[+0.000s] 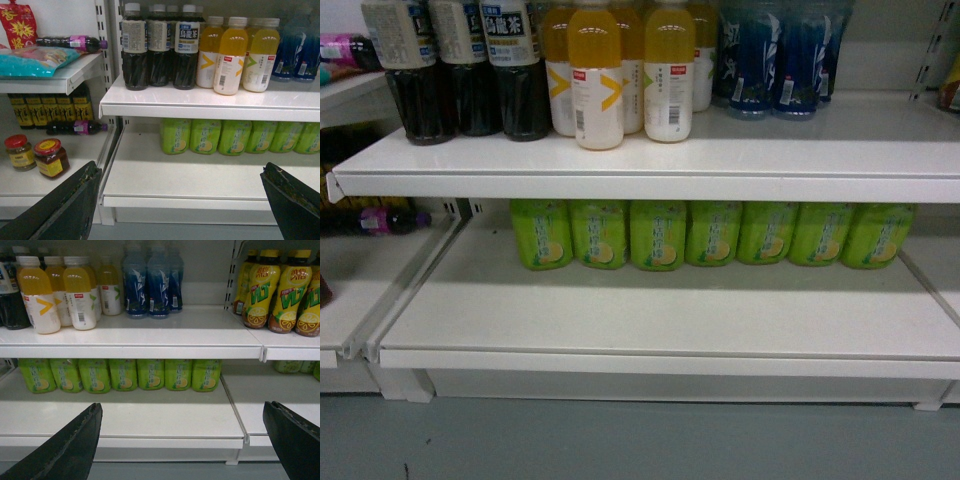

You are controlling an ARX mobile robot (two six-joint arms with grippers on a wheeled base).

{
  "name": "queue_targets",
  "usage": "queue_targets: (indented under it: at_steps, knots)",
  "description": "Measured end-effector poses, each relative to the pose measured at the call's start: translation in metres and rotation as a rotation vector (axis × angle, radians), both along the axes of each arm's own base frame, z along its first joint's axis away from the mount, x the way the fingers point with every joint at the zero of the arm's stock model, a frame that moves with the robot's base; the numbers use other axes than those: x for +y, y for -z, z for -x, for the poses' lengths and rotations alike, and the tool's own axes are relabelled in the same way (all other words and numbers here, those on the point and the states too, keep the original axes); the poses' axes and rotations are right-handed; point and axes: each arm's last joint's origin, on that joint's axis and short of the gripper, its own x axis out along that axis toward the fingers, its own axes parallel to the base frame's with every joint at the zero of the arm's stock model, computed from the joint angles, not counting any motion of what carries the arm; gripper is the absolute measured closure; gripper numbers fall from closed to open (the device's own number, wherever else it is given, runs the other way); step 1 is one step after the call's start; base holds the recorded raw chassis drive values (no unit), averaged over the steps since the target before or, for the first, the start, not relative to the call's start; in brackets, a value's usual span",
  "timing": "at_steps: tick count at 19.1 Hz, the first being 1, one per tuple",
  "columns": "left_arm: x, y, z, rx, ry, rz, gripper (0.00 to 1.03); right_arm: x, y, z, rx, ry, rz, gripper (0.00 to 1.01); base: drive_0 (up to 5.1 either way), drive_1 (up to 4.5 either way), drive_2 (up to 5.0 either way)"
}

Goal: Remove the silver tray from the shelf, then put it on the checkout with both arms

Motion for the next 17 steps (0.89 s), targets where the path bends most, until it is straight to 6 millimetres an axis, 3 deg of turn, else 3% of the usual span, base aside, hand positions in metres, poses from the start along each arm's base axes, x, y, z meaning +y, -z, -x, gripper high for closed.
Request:
queue_targets:
  at_steps: [17]
  knots:
    - [0.0000, 0.0000, 0.0000, 0.000, 0.000, 0.000, 0.05, 0.0000, 0.0000, 0.0000, 0.000, 0.000, 0.000, 0.03, 0.0, 0.00, 0.0]
